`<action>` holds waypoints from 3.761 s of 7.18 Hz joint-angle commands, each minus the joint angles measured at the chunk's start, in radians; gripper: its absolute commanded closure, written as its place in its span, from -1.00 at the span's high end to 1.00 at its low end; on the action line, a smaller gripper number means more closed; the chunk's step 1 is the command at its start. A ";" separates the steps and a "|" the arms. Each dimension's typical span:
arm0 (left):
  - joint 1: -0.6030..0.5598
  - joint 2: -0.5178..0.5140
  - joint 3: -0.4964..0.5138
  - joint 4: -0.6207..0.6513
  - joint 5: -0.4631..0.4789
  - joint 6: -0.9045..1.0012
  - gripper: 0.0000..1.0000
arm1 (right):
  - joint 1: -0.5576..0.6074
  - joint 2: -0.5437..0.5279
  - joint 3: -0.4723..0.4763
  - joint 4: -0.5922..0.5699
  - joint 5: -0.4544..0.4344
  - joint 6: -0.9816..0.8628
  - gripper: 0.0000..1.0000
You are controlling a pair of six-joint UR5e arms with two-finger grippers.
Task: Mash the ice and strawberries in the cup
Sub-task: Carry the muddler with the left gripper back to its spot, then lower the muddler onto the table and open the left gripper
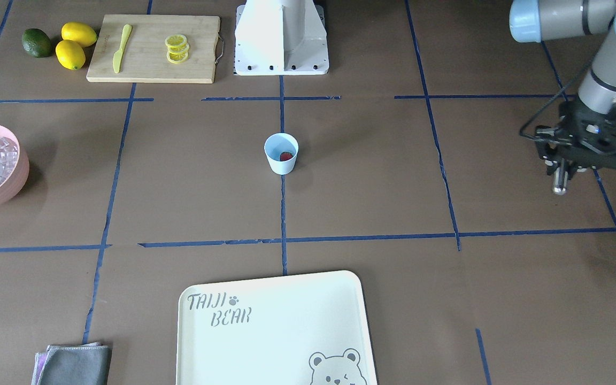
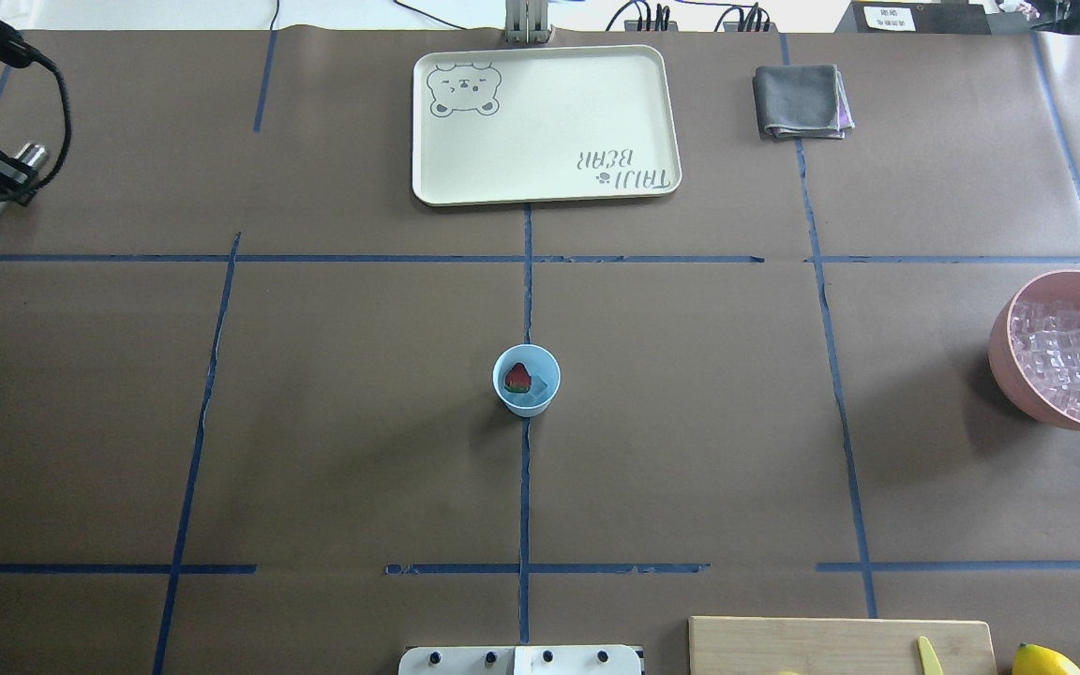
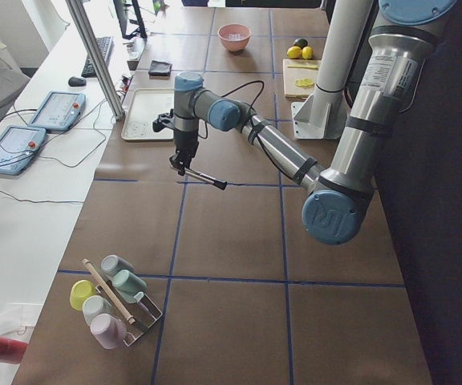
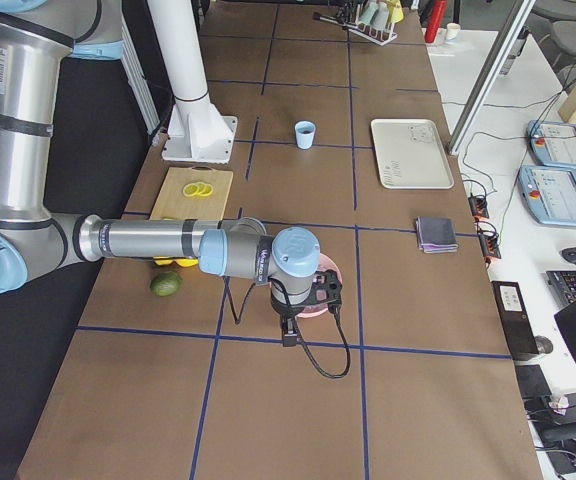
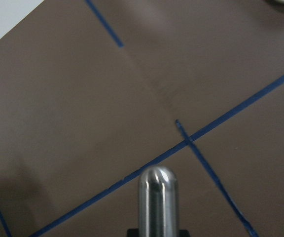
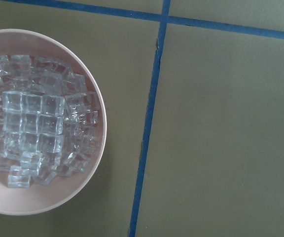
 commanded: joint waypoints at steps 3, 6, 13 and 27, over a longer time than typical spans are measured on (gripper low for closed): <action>-0.120 0.171 0.182 -0.172 -0.205 -0.060 -0.94 | 0.000 -0.020 -0.001 0.035 0.001 0.006 0.99; -0.112 0.205 0.367 -0.515 -0.205 -0.266 -0.94 | 0.000 -0.020 -0.001 0.035 0.001 0.006 0.99; 0.021 0.207 0.496 -0.672 -0.196 -0.359 -0.85 | 0.000 -0.020 -0.001 0.035 0.001 0.006 0.99; -0.432 0.080 0.417 -0.053 -0.265 0.436 1.00 | 0.000 -0.012 0.002 0.035 0.001 0.007 0.99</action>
